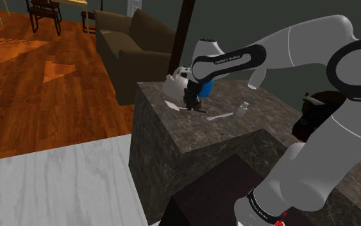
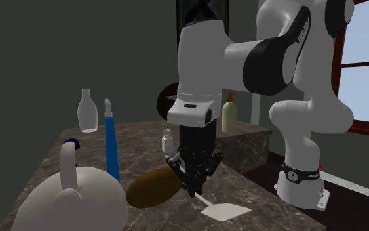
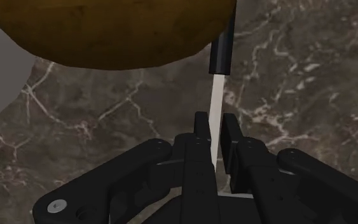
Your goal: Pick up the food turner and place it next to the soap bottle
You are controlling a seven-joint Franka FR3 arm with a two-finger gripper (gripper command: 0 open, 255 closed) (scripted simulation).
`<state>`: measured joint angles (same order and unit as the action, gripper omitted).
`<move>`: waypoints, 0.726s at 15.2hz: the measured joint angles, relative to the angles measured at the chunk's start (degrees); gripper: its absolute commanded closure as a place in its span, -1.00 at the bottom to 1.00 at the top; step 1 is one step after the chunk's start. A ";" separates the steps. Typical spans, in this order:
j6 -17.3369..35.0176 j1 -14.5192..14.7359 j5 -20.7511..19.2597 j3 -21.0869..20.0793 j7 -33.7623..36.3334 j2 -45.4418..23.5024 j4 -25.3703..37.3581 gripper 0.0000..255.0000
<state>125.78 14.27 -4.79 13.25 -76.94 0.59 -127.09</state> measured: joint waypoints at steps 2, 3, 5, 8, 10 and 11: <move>-1.53 -0.04 -0.07 0.04 -0.13 0.59 0.90 1.00; -2.13 0.02 -0.13 -0.03 0.00 0.93 1.16 1.00; -3.80 0.09 -0.27 -0.12 0.12 1.83 1.95 1.00; -6.13 0.12 -0.34 -0.17 0.06 2.59 3.54 1.00; -7.73 0.09 -0.44 -0.16 -0.04 3.25 4.48 1.00; -8.52 0.11 -0.44 -0.19 -0.05 3.41 5.14 1.00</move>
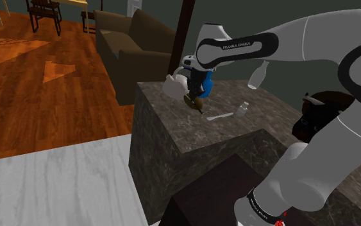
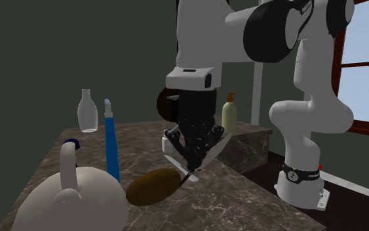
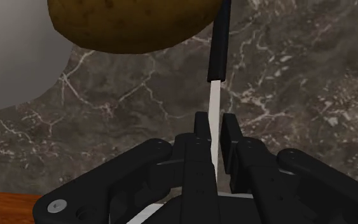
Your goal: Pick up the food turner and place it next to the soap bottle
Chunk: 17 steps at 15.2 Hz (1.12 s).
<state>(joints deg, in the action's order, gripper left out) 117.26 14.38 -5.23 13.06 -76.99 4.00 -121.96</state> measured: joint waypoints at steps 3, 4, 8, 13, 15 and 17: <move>-2.31 0.09 -0.12 -0.15 0.10 0.95 1.40 1.00; -3.13 0.10 -0.14 -0.17 0.08 1.15 2.02 1.00; -6.10 0.09 -0.15 -0.18 -0.16 1.73 4.45 1.00; -9.78 0.24 -0.20 -0.42 -0.08 2.54 7.33 1.00; -11.42 0.22 -0.21 -0.40 -0.25 2.83 8.70 1.00; -12.92 0.27 -0.14 -0.46 -0.29 2.73 10.29 1.00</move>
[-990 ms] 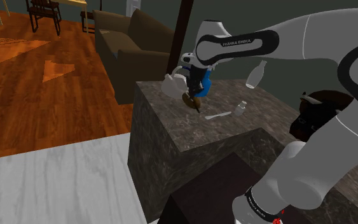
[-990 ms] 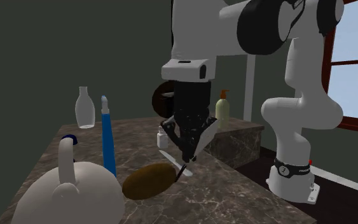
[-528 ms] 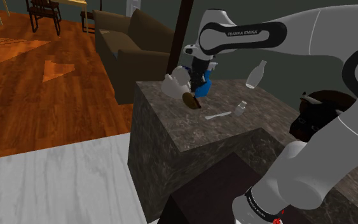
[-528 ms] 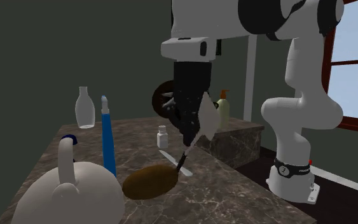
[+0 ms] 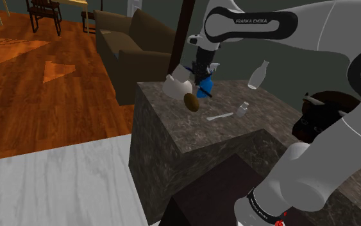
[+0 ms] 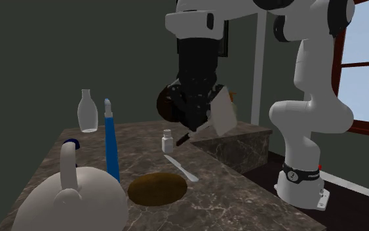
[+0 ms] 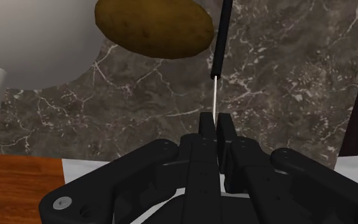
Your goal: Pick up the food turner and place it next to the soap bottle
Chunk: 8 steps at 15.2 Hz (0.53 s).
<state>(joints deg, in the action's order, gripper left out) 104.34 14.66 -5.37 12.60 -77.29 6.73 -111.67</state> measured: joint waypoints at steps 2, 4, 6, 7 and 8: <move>-1.59 0.00 0.04 -0.01 -0.15 -0.02 1.62 1.00; -3.02 -0.03 0.04 0.02 -0.34 0.09 2.94 1.00; -4.74 0.02 0.04 -0.05 -0.36 0.25 4.50 1.00; -5.52 0.02 0.09 -0.05 -0.44 0.10 5.43 1.00; -6.21 0.05 0.13 -0.08 -0.46 -0.01 6.23 1.00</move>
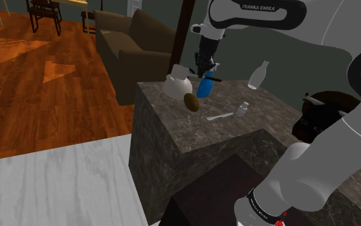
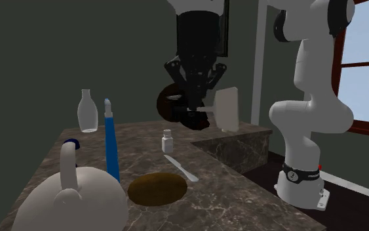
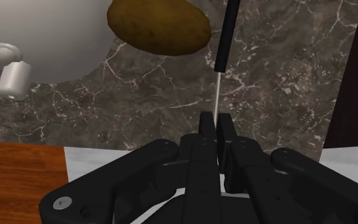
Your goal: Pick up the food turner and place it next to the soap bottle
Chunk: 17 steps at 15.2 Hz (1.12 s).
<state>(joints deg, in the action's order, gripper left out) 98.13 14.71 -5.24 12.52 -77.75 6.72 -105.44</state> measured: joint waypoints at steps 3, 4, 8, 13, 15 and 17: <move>-2.37 0.04 0.07 -0.04 -0.15 -0.19 2.56 1.00; -3.20 0.03 0.09 -0.03 -0.26 -0.25 3.47 1.00; -6.32 0.03 0.24 0.00 -0.58 -0.90 7.24 1.00; -10.36 0.09 0.43 -0.06 -0.84 -1.76 12.12 1.00; -10.93 -0.01 0.23 0.02 -1.06 -0.92 11.86 1.00; -11.01 -0.41 -0.48 0.36 -1.73 2.10 9.01 1.00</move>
<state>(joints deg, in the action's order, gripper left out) 87.12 14.29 -5.72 12.89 -79.47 8.82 -96.43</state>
